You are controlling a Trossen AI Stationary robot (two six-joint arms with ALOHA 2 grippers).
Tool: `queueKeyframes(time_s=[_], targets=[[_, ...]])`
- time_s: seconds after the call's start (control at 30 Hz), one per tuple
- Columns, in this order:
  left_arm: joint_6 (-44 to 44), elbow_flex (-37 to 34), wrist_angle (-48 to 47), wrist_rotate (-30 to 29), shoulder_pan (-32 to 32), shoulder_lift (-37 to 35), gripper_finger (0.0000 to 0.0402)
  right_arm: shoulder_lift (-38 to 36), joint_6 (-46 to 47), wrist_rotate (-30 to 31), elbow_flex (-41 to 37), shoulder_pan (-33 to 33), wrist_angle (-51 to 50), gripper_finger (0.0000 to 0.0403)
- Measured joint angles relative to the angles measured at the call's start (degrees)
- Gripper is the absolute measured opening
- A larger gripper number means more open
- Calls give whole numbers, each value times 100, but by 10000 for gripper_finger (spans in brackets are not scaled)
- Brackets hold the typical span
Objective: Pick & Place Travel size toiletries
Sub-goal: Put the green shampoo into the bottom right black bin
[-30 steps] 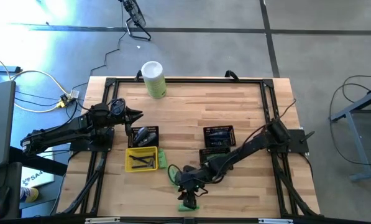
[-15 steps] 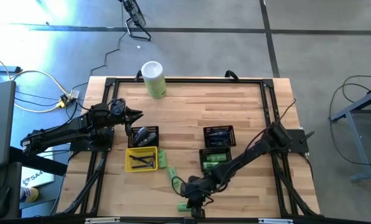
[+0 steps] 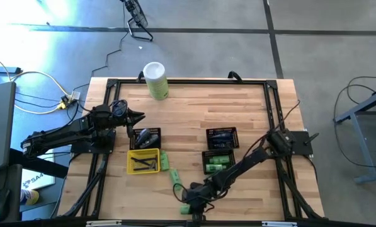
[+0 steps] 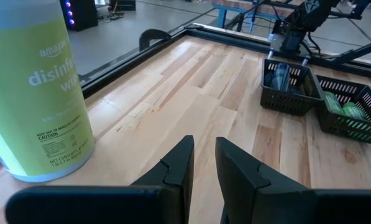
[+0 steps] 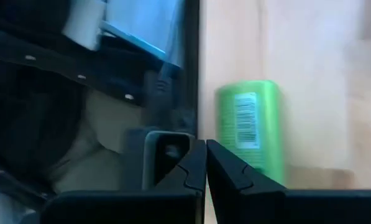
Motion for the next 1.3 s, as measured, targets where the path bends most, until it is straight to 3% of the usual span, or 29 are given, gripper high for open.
queueKeyframes(time_s=[1.3], targets=[[-15,0,6,2,0,1,63,-28,81,424,-153,109,78,3]])
